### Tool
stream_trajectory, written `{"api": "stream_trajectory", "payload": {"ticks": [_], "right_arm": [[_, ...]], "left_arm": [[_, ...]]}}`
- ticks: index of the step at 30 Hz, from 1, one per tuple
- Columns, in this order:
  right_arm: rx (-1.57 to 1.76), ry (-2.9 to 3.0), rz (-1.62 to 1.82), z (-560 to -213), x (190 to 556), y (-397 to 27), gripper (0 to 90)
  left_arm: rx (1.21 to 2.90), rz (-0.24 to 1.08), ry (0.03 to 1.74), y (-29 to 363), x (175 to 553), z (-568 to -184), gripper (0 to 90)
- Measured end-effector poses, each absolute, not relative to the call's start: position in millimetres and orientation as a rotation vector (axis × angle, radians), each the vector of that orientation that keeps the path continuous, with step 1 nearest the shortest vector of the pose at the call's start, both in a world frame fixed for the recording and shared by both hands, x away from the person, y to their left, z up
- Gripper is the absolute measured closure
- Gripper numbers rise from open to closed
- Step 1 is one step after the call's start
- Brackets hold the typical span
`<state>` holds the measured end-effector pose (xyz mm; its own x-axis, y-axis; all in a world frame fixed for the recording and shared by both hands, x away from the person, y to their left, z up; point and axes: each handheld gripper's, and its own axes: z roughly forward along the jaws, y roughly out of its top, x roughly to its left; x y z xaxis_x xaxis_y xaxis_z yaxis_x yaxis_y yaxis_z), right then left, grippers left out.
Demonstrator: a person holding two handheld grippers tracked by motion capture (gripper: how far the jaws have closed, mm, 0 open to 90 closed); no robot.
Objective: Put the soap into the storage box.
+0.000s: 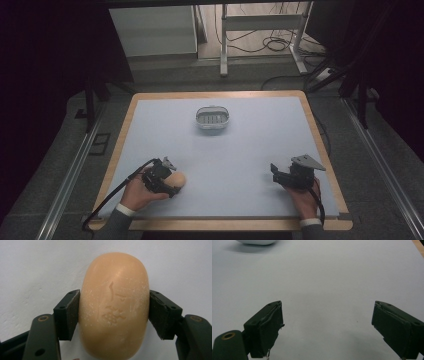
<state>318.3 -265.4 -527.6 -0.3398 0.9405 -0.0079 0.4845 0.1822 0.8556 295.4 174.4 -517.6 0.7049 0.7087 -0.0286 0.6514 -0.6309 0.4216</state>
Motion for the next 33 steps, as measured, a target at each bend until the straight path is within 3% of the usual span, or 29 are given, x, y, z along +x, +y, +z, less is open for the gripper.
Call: {"api": "stream_trajectory", "payload": {"ticks": [33], "right_arm": [[1.336, 1.909, 1.067, -528, 318, -265, 10.3]], "left_arm": [[2.434, 0.214, 1.04, 180, 310, -496, 31.8]]}}
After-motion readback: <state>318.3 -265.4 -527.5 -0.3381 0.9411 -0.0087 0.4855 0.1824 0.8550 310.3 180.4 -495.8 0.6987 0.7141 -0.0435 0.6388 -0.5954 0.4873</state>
